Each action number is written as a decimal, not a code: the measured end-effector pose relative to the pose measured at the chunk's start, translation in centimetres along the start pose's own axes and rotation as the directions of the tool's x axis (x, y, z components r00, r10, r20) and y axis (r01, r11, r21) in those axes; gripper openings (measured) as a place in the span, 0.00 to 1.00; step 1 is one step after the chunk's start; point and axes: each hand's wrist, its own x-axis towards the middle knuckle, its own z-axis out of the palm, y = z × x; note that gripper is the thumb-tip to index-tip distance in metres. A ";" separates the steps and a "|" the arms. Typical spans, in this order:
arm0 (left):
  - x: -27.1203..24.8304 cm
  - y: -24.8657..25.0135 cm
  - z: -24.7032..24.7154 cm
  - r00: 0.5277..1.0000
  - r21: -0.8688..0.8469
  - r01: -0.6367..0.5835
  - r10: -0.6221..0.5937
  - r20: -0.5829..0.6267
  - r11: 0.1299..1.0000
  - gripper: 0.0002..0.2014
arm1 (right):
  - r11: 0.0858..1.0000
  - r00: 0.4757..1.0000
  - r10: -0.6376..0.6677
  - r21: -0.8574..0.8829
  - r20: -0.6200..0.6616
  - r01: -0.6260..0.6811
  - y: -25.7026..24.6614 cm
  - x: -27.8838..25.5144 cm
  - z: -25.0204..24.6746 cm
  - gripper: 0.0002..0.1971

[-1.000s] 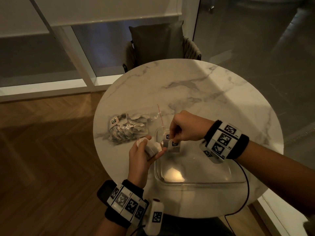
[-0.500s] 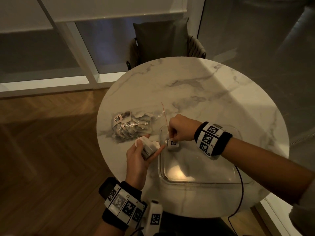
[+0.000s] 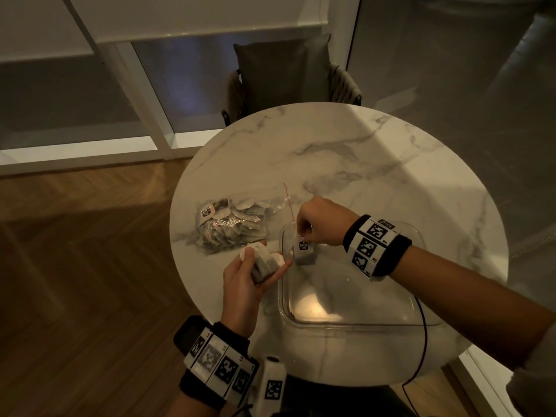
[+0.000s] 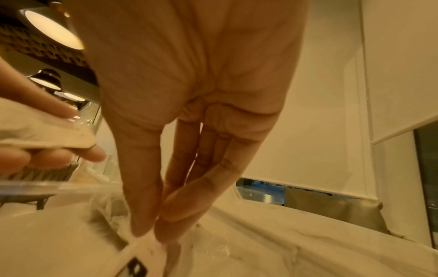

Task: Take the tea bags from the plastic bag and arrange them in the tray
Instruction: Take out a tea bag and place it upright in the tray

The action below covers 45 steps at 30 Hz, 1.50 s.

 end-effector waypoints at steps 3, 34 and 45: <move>0.0 0.0 0.1 1.000 -0.007 0.018 -0.018 0.015 1.000 0.15 | 0.995 0.999 0.017 0.101 -0.038 -0.013 0.5 -0.4 -0.9 0.06; -1.2 -0.7 2.2 0.981 0.268 -0.047 -0.007 0.196 0.962 0.25 | 0.452 0.973 -0.083 0.862 -0.215 0.229 -0.9 -6.7 -2.0 0.07; -0.3 -2.0 1.8 0.960 0.218 -0.178 0.121 0.253 0.959 0.17 | 0.526 0.981 0.048 0.839 -0.189 0.136 0.3 -6.3 -1.1 0.16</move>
